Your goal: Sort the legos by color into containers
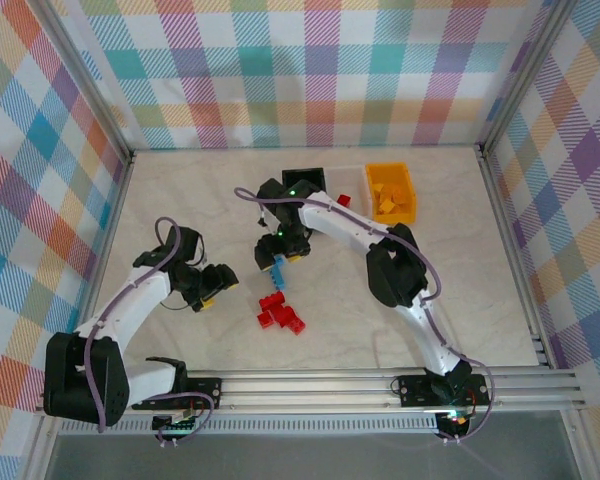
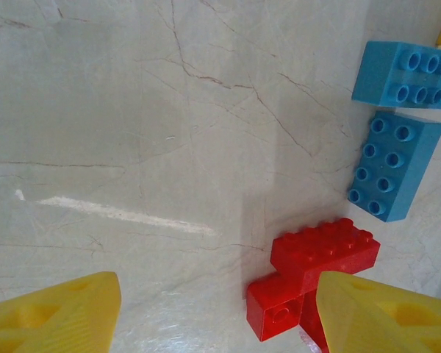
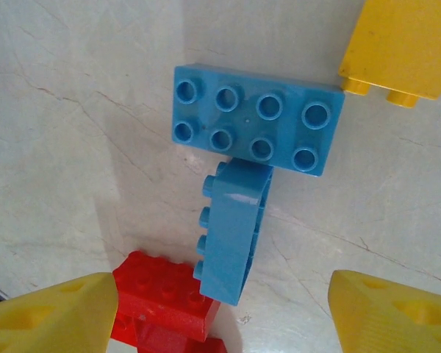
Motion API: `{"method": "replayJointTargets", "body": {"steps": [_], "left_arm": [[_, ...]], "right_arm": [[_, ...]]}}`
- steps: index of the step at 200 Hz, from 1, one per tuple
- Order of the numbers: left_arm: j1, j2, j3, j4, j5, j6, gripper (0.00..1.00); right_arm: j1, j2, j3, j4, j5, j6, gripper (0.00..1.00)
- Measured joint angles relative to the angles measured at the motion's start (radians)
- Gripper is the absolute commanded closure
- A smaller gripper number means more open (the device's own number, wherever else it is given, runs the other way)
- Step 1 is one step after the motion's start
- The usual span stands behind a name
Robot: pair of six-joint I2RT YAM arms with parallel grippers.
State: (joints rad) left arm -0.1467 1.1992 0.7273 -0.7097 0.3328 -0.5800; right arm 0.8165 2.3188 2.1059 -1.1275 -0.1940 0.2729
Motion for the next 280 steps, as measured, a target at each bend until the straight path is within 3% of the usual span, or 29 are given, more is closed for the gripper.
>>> {"method": "replayJointTargets", "body": {"steps": [123, 200, 280], "left_arm": [[0.005, 0.047, 0.026, 0.003, 0.011, 0.020, 0.28], [0.005, 0.068, 0.030, 0.005, 0.019, 0.023, 0.28], [0.005, 0.081, 0.030, 0.007, 0.019, 0.023, 0.29]], "right_arm": [[0.010, 0.105, -0.002, -0.007, 0.037, -0.005, 0.39], [0.016, 0.111, 0.006, -0.015, 0.078, -0.026, 0.68], [-0.005, 0.027, -0.093, -0.003, 0.108, -0.026, 0.77]]}}
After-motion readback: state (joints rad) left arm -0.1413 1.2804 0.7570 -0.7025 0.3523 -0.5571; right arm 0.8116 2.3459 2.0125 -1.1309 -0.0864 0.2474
